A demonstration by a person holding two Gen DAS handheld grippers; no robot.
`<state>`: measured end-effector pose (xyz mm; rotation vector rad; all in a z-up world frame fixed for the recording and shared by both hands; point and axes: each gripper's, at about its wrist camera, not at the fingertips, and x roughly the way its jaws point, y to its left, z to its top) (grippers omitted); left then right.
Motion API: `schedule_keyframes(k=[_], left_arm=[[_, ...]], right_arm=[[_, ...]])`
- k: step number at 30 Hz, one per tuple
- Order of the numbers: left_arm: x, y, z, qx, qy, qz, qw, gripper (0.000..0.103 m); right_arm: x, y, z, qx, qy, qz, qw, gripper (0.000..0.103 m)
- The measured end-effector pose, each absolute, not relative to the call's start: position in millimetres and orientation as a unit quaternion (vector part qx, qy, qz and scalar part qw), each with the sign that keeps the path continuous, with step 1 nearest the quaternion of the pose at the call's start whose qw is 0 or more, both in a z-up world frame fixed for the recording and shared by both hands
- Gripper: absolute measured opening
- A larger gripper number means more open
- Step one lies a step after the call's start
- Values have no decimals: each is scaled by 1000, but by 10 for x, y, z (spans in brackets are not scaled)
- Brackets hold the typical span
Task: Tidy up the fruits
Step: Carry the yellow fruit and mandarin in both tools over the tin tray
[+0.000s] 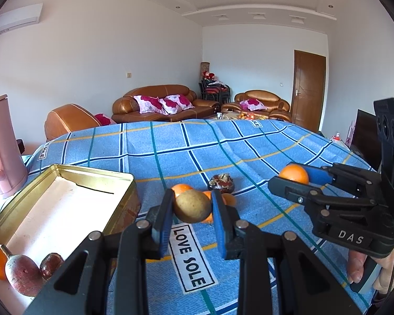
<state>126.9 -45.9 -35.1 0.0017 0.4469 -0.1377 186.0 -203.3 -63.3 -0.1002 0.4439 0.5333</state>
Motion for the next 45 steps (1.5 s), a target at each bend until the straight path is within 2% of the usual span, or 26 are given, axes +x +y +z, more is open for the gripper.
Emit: schedule_keyframes(k=[45], left_arm=[[1026, -396, -265, 2, 161, -35, 986, 29]], right_arm=[[1569, -2040, -541, -64, 145, 272, 949, 43]])
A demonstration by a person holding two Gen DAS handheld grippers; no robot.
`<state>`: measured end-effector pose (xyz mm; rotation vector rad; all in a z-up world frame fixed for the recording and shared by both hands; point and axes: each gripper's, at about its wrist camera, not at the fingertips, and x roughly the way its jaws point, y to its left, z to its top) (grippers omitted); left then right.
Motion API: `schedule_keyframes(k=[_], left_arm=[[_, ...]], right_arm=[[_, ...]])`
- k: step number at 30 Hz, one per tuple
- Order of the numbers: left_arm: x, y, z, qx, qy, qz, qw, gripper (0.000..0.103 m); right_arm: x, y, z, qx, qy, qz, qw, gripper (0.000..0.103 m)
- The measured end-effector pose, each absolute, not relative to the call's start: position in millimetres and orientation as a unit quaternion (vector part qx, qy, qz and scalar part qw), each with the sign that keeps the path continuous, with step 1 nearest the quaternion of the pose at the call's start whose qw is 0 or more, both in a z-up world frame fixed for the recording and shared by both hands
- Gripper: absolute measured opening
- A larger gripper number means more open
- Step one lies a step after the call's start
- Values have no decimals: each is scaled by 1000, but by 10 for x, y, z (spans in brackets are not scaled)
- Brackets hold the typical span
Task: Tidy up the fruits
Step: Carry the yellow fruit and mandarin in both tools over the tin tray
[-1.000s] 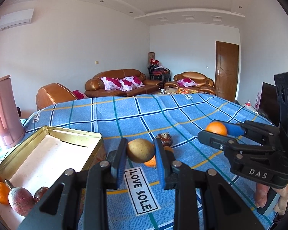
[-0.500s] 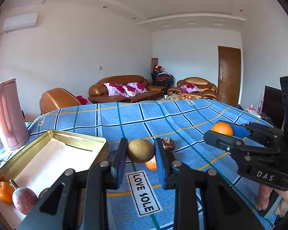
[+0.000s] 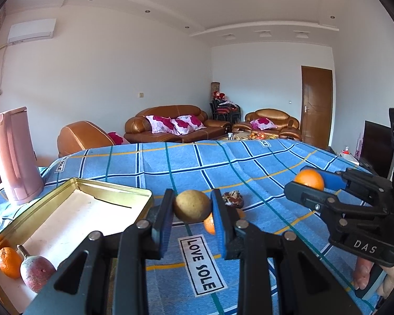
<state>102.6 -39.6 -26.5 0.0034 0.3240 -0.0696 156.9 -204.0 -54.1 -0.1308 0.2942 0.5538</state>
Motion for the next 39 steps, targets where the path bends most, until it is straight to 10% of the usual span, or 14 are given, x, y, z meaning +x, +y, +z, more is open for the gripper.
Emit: schedule_keyframes(k=[39], left_arm=[[744, 174, -276, -18, 167, -3, 986, 29]], right_arm=[[1186, -1337, -547, -86, 143, 347, 923, 43]])
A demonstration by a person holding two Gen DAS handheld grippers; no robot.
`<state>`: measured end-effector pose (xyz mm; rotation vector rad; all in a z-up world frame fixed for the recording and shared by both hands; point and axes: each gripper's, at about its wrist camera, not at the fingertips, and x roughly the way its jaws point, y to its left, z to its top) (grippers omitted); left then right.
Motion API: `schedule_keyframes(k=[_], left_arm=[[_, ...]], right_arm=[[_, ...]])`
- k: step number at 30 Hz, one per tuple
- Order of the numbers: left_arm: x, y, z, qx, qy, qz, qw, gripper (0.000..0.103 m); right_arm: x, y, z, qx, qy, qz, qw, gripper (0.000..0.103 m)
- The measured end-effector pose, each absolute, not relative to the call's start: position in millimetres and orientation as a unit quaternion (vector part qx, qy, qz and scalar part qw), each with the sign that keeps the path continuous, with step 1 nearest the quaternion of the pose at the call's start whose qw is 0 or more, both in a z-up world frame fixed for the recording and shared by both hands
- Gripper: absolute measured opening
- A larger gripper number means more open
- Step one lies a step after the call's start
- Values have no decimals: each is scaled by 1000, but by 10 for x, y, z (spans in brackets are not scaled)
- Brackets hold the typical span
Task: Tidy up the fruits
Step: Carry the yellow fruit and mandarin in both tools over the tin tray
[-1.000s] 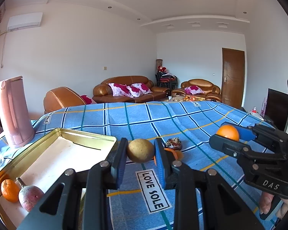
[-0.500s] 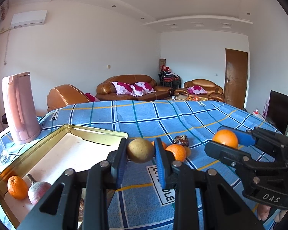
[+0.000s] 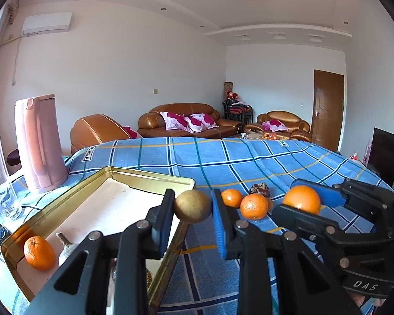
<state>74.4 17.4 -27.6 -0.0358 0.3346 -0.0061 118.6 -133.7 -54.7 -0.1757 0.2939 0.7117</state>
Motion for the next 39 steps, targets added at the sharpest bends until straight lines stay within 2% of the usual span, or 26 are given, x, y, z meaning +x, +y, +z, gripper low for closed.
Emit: schedule_keyframes(k=[39], left_arm=[[438, 863, -295, -38, 170, 49, 984, 29]], right_arm=[[1036, -616, -505, -110, 142, 408, 895, 43]])
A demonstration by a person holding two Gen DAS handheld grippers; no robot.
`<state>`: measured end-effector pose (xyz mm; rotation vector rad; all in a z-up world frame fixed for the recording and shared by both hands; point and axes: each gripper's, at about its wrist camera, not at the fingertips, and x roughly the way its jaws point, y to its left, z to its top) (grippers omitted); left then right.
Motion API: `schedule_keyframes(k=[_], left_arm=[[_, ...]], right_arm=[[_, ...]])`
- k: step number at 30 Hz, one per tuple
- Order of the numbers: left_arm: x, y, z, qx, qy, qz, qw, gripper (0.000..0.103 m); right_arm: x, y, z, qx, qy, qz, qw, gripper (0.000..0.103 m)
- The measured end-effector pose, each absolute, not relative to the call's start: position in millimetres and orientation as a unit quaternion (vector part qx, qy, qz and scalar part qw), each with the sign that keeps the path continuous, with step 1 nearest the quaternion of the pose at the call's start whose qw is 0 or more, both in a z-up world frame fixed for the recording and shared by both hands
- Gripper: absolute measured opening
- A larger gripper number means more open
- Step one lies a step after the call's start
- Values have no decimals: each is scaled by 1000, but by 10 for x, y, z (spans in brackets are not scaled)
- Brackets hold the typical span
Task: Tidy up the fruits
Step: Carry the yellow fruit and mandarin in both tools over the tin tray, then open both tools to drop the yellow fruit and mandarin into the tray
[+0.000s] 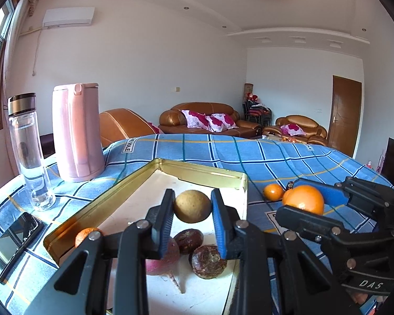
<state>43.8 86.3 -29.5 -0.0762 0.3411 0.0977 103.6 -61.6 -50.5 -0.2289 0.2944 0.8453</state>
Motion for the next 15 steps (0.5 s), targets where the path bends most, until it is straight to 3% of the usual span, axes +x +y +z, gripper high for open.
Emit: schedule_keyframes(k=[15], left_arm=[[349, 1389, -332, -60, 190, 99, 975, 29]], right_arm=[[985, -193, -541, -129, 147, 444, 875, 43]])
